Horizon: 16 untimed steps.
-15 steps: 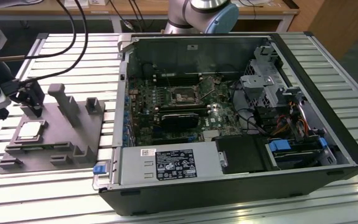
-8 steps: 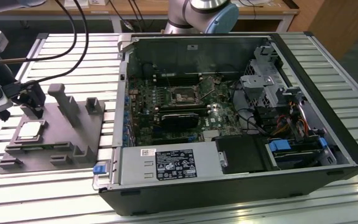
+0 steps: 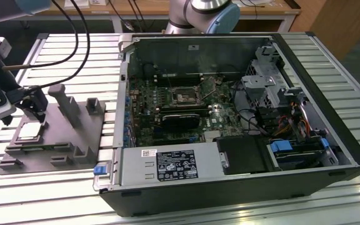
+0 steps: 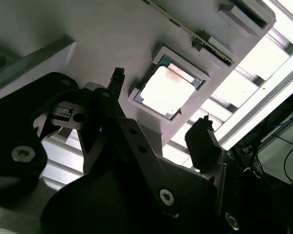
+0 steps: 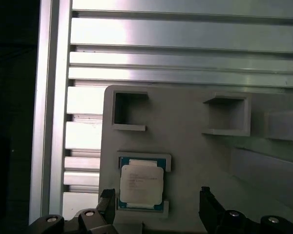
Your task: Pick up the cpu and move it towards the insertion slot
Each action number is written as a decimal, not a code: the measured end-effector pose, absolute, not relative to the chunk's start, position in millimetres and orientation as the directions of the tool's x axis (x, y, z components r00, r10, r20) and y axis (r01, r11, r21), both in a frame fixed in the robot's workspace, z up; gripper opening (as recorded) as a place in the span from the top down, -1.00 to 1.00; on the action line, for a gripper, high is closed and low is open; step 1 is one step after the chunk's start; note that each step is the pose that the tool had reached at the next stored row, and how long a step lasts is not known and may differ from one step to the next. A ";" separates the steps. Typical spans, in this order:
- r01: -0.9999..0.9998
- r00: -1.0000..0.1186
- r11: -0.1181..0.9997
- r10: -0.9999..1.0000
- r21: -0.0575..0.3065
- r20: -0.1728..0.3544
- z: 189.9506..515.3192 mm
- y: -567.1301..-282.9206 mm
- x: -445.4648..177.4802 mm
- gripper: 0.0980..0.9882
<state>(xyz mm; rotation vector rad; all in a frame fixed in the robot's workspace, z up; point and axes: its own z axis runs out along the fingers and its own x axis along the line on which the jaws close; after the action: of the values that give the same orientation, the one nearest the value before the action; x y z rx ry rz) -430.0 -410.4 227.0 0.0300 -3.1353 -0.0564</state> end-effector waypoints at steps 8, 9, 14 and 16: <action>-0.019 -1.000 0.999 -0.019 0.035 0.005 218.1 -410.4 -431.0 -0.53; -0.019 -1.000 0.999 -0.019 0.034 0.005 217.9 -410.4 -431.0 -0.53; -0.019 -1.000 0.999 -0.019 0.029 0.005 216.9 -410.4 -431.0 -0.53; -0.019 -1.000 0.999 -0.019 0.027 0.005 216.4 -410.4 -431.0 -0.53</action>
<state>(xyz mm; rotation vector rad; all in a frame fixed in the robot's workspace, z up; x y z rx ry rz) -431.0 -410.4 216.4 0.0299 -3.1357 -0.0416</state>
